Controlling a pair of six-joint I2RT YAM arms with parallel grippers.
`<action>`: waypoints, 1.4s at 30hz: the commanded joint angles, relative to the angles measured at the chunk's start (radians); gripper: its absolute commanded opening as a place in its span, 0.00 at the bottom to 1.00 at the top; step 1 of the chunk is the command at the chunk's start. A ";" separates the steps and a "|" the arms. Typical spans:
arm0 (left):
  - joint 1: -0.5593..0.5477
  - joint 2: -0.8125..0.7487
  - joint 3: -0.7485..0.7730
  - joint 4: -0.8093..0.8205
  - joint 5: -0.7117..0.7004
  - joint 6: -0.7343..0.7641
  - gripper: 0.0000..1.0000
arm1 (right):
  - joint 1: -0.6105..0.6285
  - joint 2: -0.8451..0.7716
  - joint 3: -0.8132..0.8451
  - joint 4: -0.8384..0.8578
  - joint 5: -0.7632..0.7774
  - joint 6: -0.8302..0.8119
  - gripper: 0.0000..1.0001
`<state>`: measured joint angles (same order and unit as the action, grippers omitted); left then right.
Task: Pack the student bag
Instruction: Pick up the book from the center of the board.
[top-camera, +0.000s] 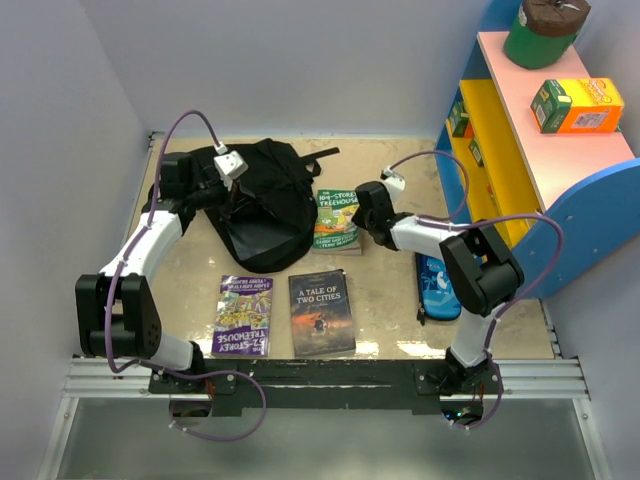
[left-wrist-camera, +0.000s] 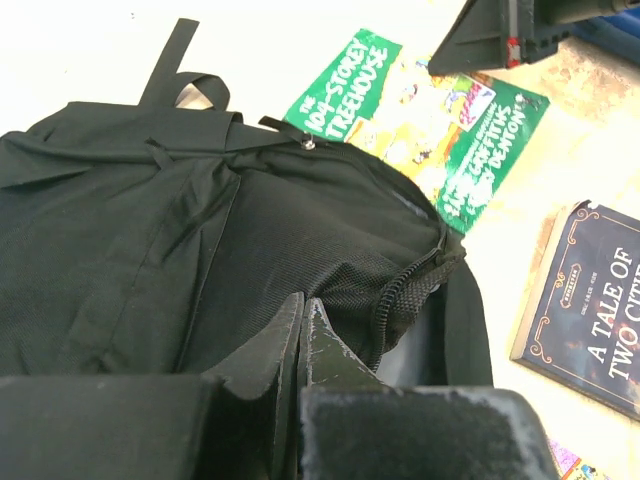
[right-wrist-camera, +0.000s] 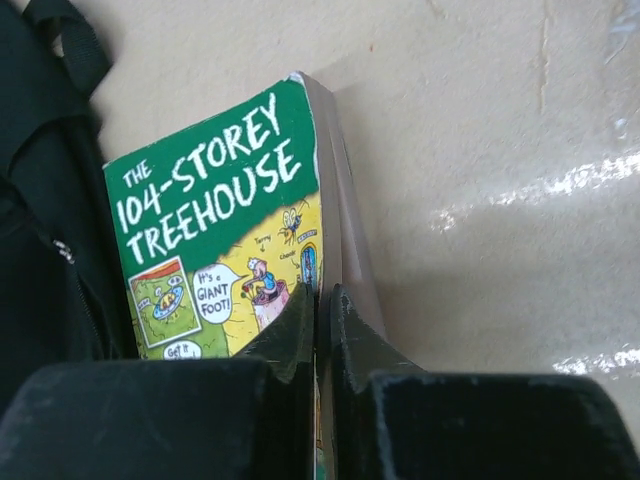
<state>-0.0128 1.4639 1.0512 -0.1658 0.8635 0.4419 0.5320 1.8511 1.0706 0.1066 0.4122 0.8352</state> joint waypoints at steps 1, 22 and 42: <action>-0.004 -0.039 0.024 0.029 0.052 0.027 0.00 | 0.022 -0.076 -0.046 0.059 -0.099 0.005 0.00; 0.011 0.021 -0.031 0.149 -0.165 -0.310 0.00 | 0.022 -0.443 0.011 0.024 -0.205 -0.015 0.00; 0.013 0.023 0.001 0.287 -0.166 -0.566 0.00 | 0.052 -0.699 -0.080 -0.071 -0.314 0.096 0.00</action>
<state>-0.0067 1.5005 0.9913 0.0322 0.6655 -0.0010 0.5632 1.1954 1.0374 -0.0483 0.1520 0.8429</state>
